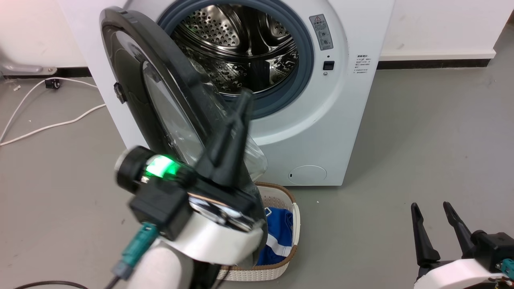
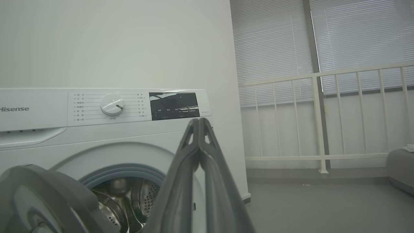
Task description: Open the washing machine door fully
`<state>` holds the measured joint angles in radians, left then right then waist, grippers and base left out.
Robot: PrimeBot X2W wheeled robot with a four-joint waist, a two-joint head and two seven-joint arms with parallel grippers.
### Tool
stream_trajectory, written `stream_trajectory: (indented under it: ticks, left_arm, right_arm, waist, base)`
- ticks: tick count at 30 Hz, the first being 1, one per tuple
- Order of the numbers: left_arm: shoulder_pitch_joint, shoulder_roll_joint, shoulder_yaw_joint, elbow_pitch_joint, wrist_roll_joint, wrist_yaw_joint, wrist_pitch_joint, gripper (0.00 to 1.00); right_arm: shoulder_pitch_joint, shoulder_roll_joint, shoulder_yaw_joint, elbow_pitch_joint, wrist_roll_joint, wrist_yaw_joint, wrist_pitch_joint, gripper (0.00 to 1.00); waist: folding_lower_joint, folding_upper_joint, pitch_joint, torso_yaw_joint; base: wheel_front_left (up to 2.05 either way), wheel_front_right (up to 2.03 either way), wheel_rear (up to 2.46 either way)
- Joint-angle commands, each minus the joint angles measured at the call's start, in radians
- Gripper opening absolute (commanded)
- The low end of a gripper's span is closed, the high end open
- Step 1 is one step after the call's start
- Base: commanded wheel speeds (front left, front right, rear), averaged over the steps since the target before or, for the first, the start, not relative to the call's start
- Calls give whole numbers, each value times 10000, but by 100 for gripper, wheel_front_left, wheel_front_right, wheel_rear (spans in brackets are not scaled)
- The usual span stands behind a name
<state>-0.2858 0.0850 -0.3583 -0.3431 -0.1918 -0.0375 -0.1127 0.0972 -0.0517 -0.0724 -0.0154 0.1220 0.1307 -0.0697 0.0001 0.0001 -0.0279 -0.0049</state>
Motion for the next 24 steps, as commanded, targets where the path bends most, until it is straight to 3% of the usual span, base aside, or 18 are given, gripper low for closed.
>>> stream_trajectory:
  ticks: [1,14,24]
  left_arm:
    - [274,-21,-257,41,-76,-75,209,0]
    - [1975,184,-2345,1529,-1027,-544,2275,0]
    - [1857,271,-1938,3326,-707,146,1877,0]
  right_arm:
    - [48,26,-40,26,-19,1,-21,100]
    - [97,27,-88,149,-68,1,49,100]
    - [8,25,-37,257,-48,1,27,100]
  waist:
    - [-1,-1,6,17]
    - [-1,-1,26,93]
    - [-1,-1,178,33]
  base:
    - [0,0,0]
    - [0,0,0]
    - [0,0,0]
